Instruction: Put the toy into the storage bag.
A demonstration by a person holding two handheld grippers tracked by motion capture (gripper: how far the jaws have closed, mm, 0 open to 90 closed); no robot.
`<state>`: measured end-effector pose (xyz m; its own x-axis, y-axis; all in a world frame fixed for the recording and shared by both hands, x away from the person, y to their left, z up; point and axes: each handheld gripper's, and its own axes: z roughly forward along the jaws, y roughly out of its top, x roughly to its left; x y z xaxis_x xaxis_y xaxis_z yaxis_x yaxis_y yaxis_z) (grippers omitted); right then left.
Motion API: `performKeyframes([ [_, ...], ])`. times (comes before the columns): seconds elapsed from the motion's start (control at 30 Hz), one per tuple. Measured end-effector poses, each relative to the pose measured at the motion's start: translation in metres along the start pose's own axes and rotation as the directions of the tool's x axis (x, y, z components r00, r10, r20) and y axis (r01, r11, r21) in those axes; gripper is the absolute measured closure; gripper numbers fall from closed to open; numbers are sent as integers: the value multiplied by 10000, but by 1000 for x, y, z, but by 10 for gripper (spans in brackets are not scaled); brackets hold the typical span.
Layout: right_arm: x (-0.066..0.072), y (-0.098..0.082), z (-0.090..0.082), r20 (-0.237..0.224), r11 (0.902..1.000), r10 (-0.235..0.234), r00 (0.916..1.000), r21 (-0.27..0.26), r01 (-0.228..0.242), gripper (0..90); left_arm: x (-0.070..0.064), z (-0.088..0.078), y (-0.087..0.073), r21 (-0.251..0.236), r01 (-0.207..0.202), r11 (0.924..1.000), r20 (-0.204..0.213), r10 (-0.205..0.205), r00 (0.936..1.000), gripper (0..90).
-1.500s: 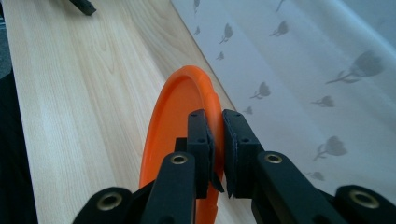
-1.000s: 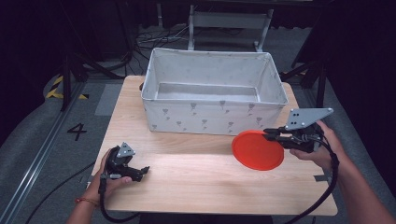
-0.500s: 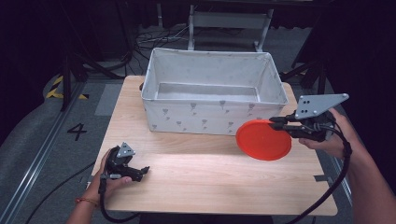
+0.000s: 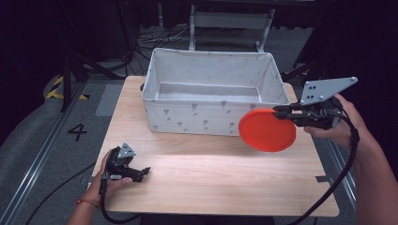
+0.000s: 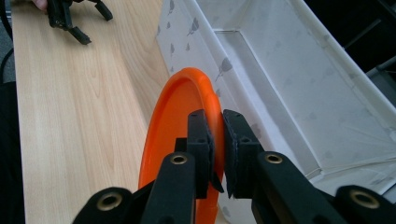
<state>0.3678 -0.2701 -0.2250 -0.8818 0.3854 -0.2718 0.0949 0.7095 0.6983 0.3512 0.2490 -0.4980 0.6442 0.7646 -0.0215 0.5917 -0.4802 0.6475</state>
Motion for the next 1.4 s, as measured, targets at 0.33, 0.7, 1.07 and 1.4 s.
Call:
performKeyframes([
  [0.33, -13, 19, -8, 136, 9998, -157, 9998, -149, 159, 825, 0, 0, 0, 0, -2, 10000, -3, 2, 10000, 5],
  [0.7, -29, 34, -14, 403, 9999, -83, 9992, -145, 88, 825, 0, 0, 0, 5, -29, 10000, -16, 29, 10000, 5],
  [1.07, -49, 51, -13, 767, 10000, -32, 9971, 11, 32, 825, 0, 0, 0, 1, 1, 10000, -7, -1, 10000, 5],
  [1.4, -74, 57, -13, 1296, 9994, 305, 9911, -189, -282, 825, 0, 0, 0, 1, -20, 10000, -15, 20, 10000, 5],
])
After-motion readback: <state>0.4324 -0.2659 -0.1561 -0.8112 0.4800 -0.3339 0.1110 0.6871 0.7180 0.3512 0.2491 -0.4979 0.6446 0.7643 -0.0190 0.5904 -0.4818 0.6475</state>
